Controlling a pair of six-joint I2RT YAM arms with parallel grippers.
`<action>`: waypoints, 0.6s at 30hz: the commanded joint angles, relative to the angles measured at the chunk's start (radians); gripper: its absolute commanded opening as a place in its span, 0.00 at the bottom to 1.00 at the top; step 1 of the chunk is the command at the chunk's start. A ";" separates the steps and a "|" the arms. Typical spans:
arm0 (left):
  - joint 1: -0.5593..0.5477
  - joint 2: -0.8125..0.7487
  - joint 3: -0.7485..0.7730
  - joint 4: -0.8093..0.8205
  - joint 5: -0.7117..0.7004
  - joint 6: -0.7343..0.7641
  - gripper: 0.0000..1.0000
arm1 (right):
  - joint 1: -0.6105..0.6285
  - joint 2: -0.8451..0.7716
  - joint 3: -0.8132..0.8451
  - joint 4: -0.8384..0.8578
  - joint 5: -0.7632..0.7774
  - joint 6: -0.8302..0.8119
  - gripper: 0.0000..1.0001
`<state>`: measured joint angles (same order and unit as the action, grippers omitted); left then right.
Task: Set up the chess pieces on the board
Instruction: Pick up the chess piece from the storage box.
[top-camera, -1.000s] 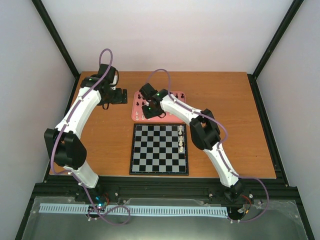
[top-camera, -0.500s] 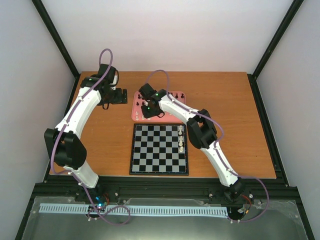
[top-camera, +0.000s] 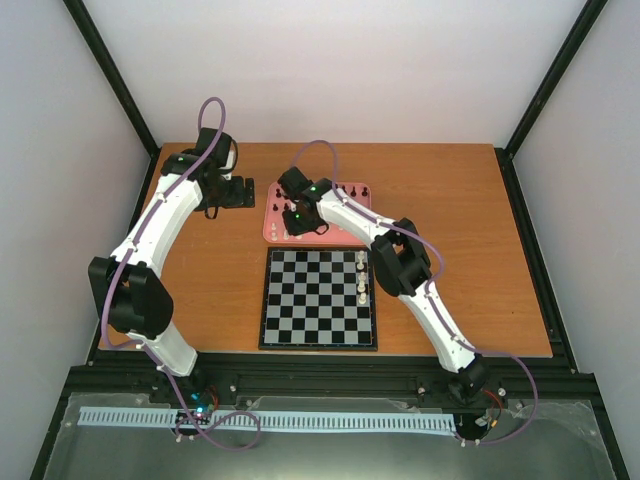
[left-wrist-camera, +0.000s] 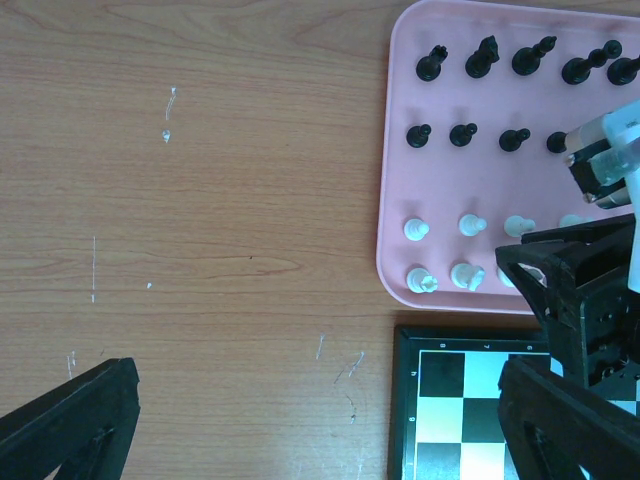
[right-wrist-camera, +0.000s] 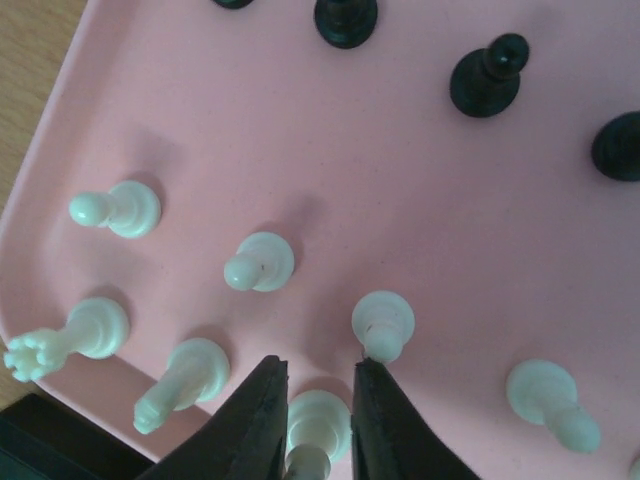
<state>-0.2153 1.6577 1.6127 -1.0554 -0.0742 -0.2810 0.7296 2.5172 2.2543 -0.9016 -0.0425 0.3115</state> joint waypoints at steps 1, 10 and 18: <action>-0.004 0.009 0.011 -0.003 0.002 0.009 1.00 | -0.006 0.017 0.035 -0.022 -0.005 -0.009 0.19; -0.004 0.006 0.010 -0.003 -0.005 0.009 1.00 | -0.006 -0.054 0.020 -0.059 0.016 -0.032 0.06; -0.004 -0.004 0.010 -0.002 -0.006 0.009 1.00 | -0.006 -0.196 -0.002 -0.073 0.039 -0.037 0.06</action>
<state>-0.2153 1.6600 1.6127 -1.0554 -0.0750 -0.2810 0.7277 2.4573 2.2494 -0.9581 -0.0338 0.2886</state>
